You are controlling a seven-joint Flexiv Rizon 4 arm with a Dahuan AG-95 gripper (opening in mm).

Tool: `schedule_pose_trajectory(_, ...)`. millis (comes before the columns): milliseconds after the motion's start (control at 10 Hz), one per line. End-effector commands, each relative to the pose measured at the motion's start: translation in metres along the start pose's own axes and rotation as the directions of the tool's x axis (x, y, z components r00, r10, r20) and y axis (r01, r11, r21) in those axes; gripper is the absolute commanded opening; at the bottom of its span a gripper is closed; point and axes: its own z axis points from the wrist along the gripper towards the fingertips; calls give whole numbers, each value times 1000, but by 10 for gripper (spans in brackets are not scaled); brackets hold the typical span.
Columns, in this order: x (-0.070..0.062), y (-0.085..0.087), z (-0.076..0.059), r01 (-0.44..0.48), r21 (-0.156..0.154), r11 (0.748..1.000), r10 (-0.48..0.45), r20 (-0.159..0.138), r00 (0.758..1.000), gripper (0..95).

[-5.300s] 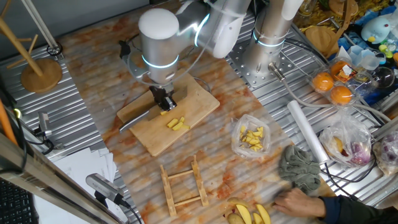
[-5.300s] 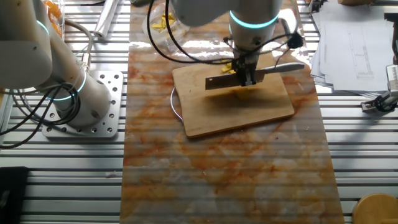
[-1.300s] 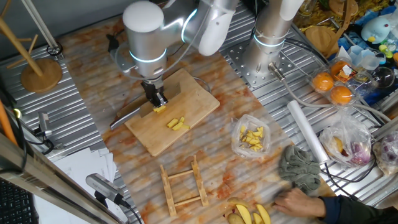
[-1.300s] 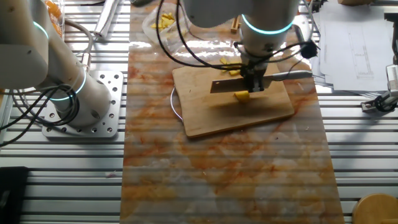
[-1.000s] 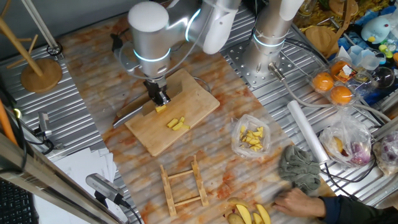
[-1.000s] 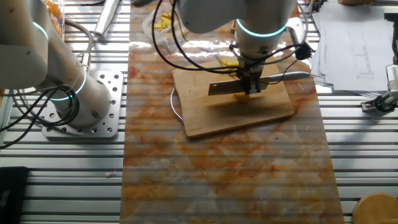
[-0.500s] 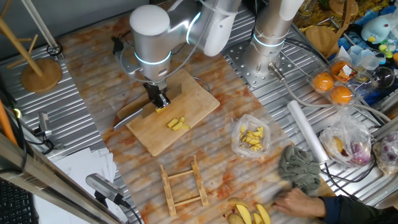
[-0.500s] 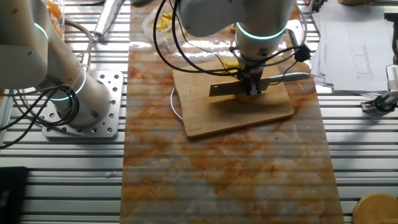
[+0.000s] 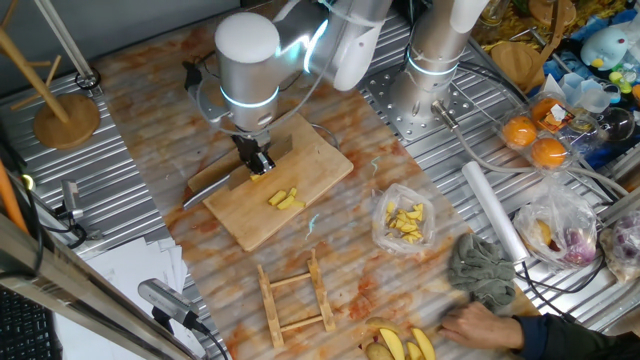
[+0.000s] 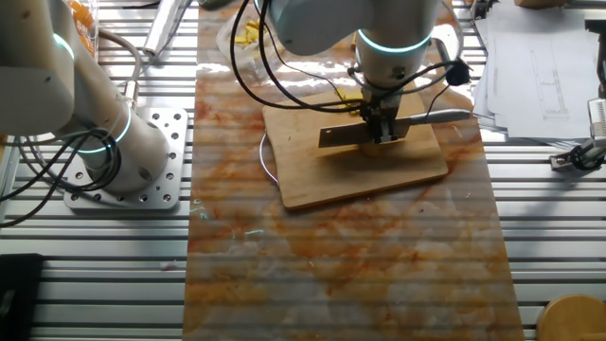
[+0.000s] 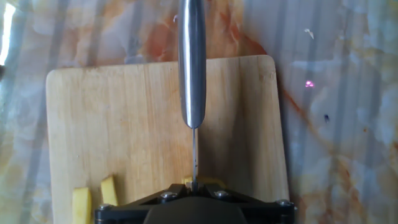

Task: Chop the potatoes

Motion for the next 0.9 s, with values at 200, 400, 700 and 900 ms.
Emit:
schedule_pose_trajectory(200,0,-2,30,4,4,1000,-4,17,1000,0)
schedule_pose_trajectory(400,1,-2,30,8,1,1000,-8,15,1000,0)
schedule_pose_trajectory(700,1,-1,27,9,3,1000,-9,11,1000,0)
schedule_pose_trajectory(900,1,1,20,-2,-12,1000,2,11,1000,0)
